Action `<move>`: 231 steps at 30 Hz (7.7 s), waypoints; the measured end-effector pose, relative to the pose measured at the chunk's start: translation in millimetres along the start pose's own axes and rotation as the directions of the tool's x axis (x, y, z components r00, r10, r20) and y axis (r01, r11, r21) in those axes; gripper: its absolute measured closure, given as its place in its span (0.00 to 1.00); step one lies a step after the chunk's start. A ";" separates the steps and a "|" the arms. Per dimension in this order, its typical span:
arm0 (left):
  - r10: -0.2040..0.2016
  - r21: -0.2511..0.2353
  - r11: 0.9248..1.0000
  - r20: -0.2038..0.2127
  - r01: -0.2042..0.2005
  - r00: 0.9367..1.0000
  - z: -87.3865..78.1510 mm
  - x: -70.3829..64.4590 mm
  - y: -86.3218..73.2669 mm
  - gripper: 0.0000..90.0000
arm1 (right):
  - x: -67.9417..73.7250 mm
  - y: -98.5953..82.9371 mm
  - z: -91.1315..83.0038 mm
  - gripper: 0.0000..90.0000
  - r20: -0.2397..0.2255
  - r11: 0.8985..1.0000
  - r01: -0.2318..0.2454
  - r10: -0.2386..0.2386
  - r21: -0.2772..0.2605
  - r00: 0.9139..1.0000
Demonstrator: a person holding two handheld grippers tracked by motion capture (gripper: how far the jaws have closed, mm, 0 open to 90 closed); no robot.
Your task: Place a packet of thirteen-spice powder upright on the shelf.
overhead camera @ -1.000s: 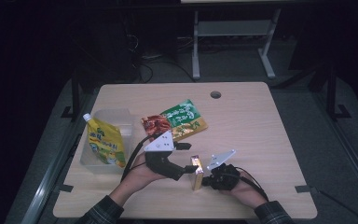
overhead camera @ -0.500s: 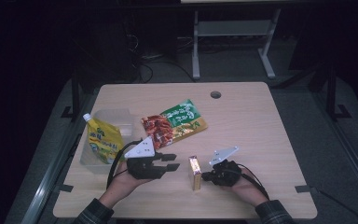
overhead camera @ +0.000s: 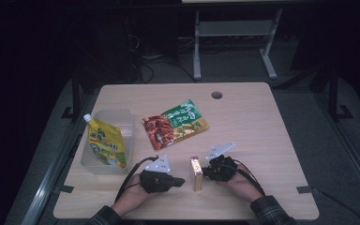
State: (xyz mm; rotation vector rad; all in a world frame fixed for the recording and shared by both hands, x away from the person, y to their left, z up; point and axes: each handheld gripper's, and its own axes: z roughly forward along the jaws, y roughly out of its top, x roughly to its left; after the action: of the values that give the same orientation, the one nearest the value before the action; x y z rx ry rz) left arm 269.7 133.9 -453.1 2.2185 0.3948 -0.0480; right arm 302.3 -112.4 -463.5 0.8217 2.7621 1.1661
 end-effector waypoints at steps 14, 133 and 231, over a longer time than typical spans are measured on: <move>0.038 0.031 0.999 0.033 -0.039 0.999 26.2 -7.1 6.4 1.00 | 2.0 5.6 8.9 1.00 -0.012 1.000 0.009 -0.009 -0.005 1.000; -0.080 0.071 0.994 -0.046 0.083 0.996 -43.7 5.6 -35.5 0.40 | -1.4 139.6 16.5 0.75 -0.059 0.951 0.234 -0.251 -0.203 0.966; -0.059 0.074 0.995 -0.040 0.061 0.997 -41.5 -3.5 -32.8 0.40 | -2.9 214.2 87.9 0.51 -0.161 0.929 0.315 -0.347 -0.196 0.924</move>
State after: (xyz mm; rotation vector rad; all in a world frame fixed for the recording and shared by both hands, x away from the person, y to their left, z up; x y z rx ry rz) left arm 252.4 183.9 -451.1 2.2846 0.4880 -0.0536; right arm 422.8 68.0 -382.5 0.2174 2.7480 1.4417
